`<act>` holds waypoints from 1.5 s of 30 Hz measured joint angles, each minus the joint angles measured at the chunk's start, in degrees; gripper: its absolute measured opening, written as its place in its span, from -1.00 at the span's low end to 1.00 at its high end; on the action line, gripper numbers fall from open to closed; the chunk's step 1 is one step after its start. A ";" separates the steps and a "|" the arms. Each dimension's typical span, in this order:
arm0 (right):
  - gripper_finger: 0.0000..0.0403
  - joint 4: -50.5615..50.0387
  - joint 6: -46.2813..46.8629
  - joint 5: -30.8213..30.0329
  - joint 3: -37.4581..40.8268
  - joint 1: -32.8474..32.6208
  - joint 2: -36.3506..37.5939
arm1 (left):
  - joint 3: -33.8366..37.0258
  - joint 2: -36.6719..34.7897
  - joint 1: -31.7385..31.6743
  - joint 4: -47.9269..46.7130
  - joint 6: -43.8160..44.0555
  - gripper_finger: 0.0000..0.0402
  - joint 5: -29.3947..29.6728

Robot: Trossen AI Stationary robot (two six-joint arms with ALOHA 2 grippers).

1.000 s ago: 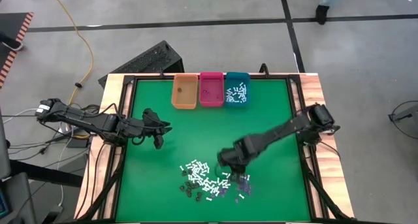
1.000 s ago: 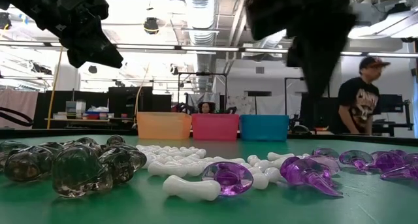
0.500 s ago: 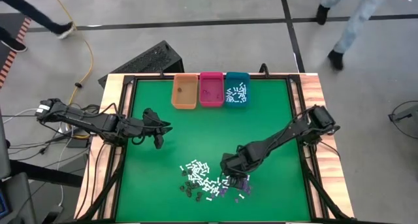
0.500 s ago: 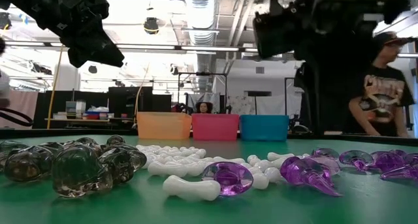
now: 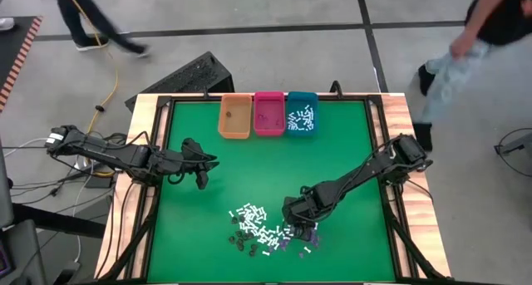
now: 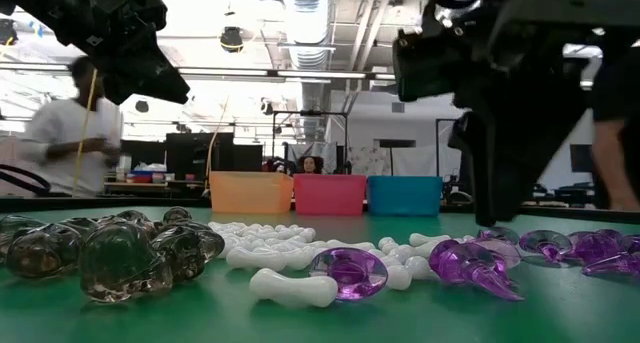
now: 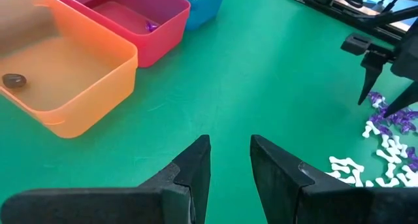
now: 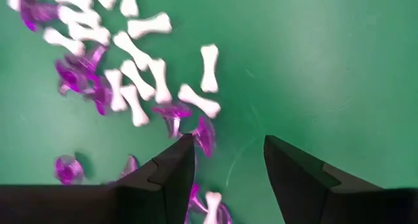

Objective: Sort Halloween decoration
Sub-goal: Put the violet witch hat toy into the red bin

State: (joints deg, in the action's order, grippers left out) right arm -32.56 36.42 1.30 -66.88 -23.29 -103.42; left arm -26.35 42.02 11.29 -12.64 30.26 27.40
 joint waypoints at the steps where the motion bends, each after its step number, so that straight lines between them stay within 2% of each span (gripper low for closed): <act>1: 0.05 0.41 0.00 0.03 0.36 -0.07 0.00 | 0.00 0.00 0.00 0.00 0.00 -0.51 0.00; 10: 0.04 4.21 -0.49 0.09 1.58 -1.09 0.00 | 0.00 0.00 -0.02 -0.02 0.24 -0.51 0.00; 20: -0.17 4.35 -0.85 0.14 1.41 -2.18 -2.22 | 0.00 0.00 -0.02 0.00 0.44 -0.51 0.15; 24: -0.34 3.90 0.46 0.10 1.32 -2.12 -2.60 | 0.00 -0.01 -0.02 -0.12 0.87 -0.51 0.29; 33: -0.92 2.94 0.62 -0.15 1.26 -1.31 -2.46 | 0.00 0.00 -0.02 0.02 0.90 -0.51 1.14; 45: -0.92 -1.24 -3.04 -1.49 -2.42 0.29 -2.82 | 0.00 0.00 -0.02 0.04 0.87 -0.51 1.41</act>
State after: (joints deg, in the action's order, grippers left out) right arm -33.79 33.38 -0.19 -69.30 -23.00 -106.24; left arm -26.35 42.02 11.27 -12.60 31.14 28.81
